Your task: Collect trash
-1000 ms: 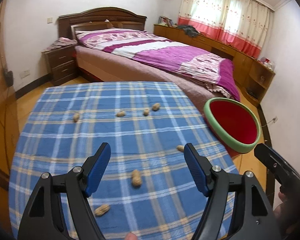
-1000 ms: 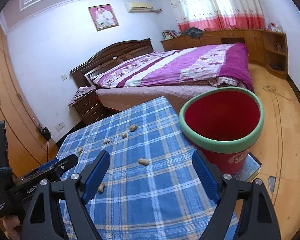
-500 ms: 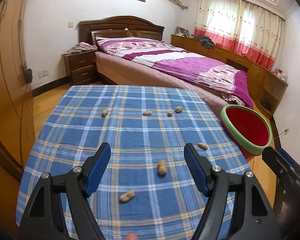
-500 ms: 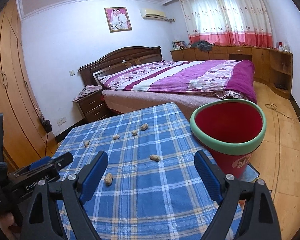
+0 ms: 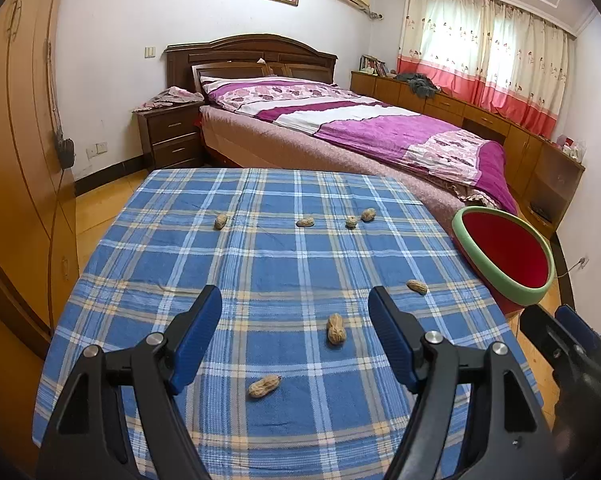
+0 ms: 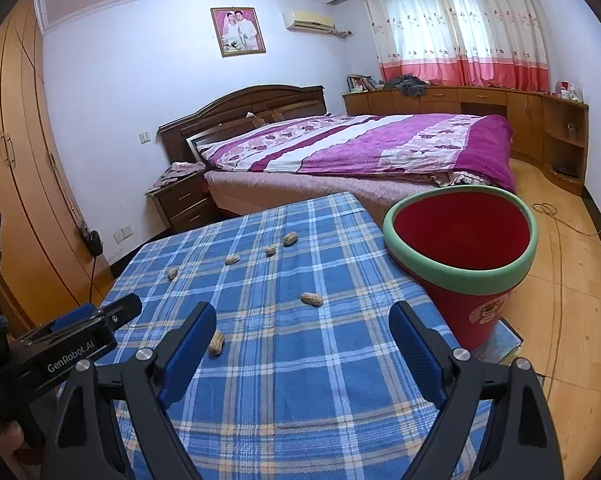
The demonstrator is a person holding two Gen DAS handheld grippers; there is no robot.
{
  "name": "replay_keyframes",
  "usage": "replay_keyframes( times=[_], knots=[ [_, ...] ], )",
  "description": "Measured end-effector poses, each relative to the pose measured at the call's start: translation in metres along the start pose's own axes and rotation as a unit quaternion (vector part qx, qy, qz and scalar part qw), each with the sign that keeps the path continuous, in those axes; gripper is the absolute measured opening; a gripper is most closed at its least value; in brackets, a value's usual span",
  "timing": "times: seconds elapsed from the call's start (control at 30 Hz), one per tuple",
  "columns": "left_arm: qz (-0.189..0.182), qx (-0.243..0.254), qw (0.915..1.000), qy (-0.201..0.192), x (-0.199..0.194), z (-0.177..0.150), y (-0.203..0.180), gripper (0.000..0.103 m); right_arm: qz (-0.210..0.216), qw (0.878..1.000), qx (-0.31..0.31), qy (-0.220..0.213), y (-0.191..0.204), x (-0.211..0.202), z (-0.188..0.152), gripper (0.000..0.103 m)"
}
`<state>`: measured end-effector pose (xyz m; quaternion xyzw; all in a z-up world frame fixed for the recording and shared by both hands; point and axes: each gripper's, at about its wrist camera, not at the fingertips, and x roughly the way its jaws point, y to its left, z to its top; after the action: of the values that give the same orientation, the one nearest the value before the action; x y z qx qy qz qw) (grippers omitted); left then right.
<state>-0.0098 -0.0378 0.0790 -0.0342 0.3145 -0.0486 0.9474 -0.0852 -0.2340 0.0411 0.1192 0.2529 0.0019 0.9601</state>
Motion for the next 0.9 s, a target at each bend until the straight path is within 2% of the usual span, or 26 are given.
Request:
replay_keyframes(
  times=[0.9],
  knots=[
    [0.002, -0.001, 1.0, 0.0, 0.0034, -0.0008, -0.0002, 0.075, 0.0, 1.0, 0.002, 0.005, 0.0005, 0.0026, -0.0001, 0.09]
  ],
)
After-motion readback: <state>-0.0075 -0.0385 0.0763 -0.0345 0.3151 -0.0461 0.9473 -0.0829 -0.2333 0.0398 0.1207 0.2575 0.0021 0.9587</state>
